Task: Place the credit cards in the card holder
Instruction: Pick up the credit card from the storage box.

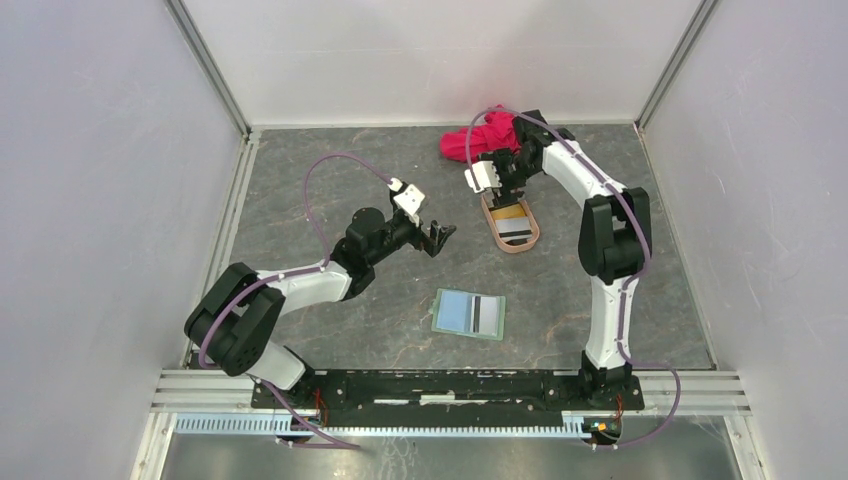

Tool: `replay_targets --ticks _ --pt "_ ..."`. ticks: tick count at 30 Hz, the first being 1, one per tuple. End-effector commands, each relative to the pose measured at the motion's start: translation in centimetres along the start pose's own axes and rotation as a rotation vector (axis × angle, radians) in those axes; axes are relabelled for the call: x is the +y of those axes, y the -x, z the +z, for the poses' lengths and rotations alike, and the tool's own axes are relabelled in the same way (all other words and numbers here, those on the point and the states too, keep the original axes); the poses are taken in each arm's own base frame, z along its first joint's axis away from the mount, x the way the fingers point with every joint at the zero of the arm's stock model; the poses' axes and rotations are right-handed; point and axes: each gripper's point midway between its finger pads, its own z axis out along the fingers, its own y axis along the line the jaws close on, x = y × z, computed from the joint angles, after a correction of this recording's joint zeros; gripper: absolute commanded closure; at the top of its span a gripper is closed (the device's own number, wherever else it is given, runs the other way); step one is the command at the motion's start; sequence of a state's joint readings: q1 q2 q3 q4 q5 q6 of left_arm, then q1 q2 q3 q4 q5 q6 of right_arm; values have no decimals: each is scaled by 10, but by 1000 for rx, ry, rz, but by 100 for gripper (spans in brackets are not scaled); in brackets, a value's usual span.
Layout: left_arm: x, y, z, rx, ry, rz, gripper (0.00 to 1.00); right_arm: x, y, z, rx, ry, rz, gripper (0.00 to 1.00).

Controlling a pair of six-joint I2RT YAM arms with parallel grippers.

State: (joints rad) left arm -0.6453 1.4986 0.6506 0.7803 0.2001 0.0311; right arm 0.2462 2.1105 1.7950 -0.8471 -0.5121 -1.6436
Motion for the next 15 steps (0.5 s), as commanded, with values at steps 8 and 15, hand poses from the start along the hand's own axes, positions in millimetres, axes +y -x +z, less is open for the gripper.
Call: replay_targets --ticks 8,15 --pt "9 25 -2 -85 34 48 0 -16 -19 10 94 -31 11 19" --pt "9 25 -1 -86 34 47 0 -13 -26 17 105 -24 27 22"
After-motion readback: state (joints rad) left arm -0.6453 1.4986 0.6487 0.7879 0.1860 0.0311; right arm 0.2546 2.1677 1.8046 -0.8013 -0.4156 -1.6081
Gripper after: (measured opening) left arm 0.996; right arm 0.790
